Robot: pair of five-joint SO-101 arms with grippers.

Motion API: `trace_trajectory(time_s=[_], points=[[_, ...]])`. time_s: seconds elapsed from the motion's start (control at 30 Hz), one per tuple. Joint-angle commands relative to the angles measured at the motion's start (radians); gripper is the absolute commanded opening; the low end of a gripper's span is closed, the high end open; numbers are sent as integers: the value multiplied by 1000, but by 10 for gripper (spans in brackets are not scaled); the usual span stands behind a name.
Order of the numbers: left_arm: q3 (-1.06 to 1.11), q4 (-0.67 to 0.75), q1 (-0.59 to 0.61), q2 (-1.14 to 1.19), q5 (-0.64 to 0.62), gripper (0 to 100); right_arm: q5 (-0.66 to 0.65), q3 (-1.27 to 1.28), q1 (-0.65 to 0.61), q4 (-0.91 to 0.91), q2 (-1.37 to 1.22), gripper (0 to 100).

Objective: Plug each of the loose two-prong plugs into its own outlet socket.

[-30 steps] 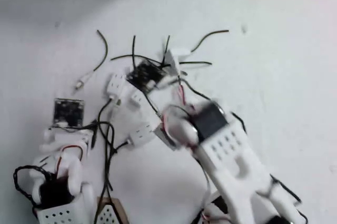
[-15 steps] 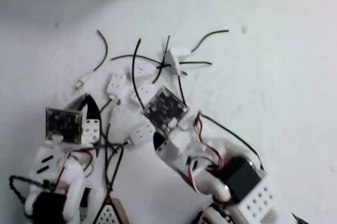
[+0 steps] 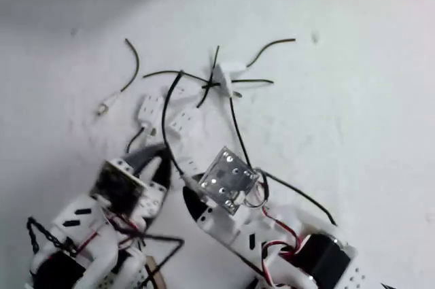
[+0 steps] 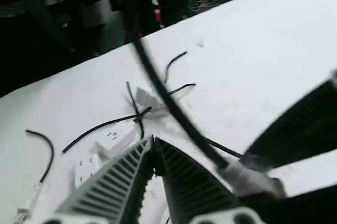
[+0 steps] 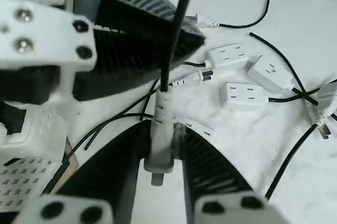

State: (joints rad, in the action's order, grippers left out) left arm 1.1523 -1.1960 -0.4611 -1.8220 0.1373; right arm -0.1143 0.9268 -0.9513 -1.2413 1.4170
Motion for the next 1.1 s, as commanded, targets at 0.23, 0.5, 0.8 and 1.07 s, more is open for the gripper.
trace_trajectory(time_s=[0.23, 0.5, 0.8, 1.07], points=[[-43, -58, -223, 4, 129, 22, 9, 25, -36, 30, 2, 16], [-46, -72, -145, 4, 219, 22, 78, 25, 12, 58, -1, 16], [-71, 3, 363, 2, 232, 22, 204, 57, 200, 277, -331, 16], [120, 8, 654, 2, 232, 22, 264, 61, 206, 524, -650, 16]])
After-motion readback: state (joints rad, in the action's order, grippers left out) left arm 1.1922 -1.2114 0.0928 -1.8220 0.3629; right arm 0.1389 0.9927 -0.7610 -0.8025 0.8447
